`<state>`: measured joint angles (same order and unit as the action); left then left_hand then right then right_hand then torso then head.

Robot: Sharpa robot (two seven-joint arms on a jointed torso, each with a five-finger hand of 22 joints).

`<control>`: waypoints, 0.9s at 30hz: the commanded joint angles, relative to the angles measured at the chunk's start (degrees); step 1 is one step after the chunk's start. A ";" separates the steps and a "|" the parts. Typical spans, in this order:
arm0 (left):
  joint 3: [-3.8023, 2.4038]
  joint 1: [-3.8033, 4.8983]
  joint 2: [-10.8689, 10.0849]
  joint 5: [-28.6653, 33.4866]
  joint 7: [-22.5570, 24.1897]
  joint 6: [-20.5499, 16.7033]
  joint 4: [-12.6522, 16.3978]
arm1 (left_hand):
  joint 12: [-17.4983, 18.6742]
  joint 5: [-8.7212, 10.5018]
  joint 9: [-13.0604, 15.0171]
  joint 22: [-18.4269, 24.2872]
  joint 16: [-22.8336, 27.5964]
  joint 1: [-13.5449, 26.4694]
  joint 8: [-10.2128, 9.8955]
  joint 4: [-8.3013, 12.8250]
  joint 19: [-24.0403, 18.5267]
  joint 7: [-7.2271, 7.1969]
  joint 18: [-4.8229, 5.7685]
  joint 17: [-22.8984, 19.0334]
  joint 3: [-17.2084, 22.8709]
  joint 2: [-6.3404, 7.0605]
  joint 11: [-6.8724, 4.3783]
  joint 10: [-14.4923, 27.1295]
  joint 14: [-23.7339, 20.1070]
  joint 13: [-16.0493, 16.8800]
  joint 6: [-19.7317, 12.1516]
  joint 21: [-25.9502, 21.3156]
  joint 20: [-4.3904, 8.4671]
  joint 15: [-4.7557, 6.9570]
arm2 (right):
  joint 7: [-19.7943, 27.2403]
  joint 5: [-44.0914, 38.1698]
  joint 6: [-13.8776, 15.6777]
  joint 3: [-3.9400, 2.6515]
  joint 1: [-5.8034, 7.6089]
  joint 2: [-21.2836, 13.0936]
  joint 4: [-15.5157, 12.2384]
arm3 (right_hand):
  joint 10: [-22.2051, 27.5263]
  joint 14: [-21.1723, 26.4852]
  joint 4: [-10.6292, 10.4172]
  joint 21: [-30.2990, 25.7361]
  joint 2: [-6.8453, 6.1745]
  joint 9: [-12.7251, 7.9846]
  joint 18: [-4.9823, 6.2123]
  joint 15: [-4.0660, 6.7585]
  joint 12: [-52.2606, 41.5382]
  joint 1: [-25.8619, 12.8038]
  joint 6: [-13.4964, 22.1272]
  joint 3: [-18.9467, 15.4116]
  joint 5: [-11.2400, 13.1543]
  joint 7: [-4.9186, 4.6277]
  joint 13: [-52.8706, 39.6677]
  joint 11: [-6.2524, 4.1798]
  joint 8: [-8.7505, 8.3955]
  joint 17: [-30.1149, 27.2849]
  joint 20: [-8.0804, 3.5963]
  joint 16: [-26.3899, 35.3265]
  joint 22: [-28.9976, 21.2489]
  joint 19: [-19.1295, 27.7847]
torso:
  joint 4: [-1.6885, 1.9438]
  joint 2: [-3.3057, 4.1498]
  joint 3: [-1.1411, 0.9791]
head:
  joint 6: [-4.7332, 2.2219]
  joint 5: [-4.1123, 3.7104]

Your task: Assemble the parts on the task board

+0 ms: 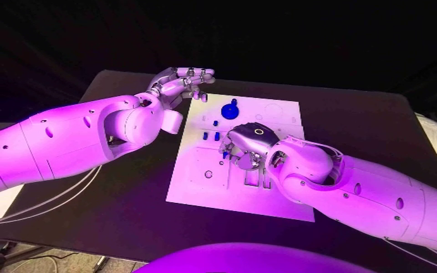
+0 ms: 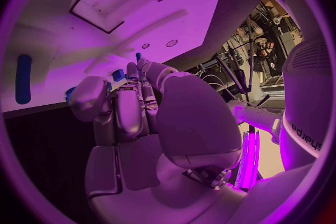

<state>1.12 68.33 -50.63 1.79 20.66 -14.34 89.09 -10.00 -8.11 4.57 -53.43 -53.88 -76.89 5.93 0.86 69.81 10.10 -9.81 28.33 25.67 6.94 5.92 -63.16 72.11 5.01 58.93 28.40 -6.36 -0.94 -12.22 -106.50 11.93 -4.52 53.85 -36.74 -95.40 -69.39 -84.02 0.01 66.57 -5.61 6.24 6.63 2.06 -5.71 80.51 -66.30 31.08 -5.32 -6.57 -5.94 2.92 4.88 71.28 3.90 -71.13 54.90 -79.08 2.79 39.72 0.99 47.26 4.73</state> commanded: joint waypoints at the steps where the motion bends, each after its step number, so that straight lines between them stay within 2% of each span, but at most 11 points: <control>1: -0.03 0.01 0.19 -1.15 -0.06 0.80 0.12 | -0.27 -0.33 -0.07 0.12 0.14 -0.41 0.00 0.15 0.07 0.08 -0.65 -0.07 -0.11 -0.38 0.20 0.47 -0.39 -0.01 -0.50 -0.30 -0.19 0.03 | 0.87 -0.95 -1.43 0.07 -0.14 0.07 0.05 | -0.41 -3.23 0.13 0.28 0.01 0.10 -0.05 -0.28 -0.06 -0.35 -0.08 0.14 -0.15 -0.13 0.02 0.12 0.35 -0.01 0.16 -0.30 -0.07 -0.41 | -0.07 0.06 -0.01 | 0.07 0.06; 14: -0.03 0.01 0.49 -1.48 -0.22 0.95 0.04 | -0.27 -0.33 -0.07 0.12 0.14 -0.41 0.00 0.15 0.07 0.08 -0.65 -0.07 -0.11 -0.38 0.20 0.47 -0.39 -0.01 -0.50 -0.30 -0.19 0.03 | 1.50 -0.05 -2.31 0.63 -0.27 0.53 0.49 | -0.43 -3.23 0.19 0.31 0.04 0.11 -0.06 -0.31 -0.02 -0.38 -0.08 0.14 -0.21 -0.19 0.05 0.16 0.33 0.05 0.18 -0.38 -0.04 -0.41 | 0.01 -0.01 -0.01 | 0.51 0.34; 27: -0.03 0.01 0.56 -1.89 -0.36 1.19 -0.02 | -0.32 -0.33 -0.09 0.17 0.13 -0.52 0.02 0.22 0.10 0.10 -0.65 -0.09 -0.12 -0.41 0.22 0.56 -0.41 -0.02 -0.51 -0.34 -0.19 0.02 | 1.68 -0.01 -2.41 0.96 -0.45 1.19 0.98 | -0.45 -3.23 0.25 0.31 0.07 0.12 -0.06 -0.33 0.01 -0.37 -0.08 0.15 -0.26 -0.21 0.08 0.18 0.32 0.07 0.20 -0.41 -0.05 -0.41 | 0.02 -0.01 0.02 | 0.60 0.44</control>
<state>1.12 68.33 -50.18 0.45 20.18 -14.25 89.01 -10.00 -8.11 4.58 -53.31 -53.88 -77.19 5.93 0.86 69.81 10.30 -9.81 28.29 25.67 6.63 6.13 -62.96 72.11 5.01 58.72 28.40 -6.36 -0.94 -10.99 -106.35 10.62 -3.56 53.47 -35.62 -94.43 -69.58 -84.02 0.00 66.57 -5.62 6.33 6.62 2.06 -5.47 80.51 -66.19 31.07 -5.29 -6.65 -5.78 3.13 5.04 71.27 4.12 -71.35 54.88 -79.30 2.80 39.72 0.99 47.82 5.13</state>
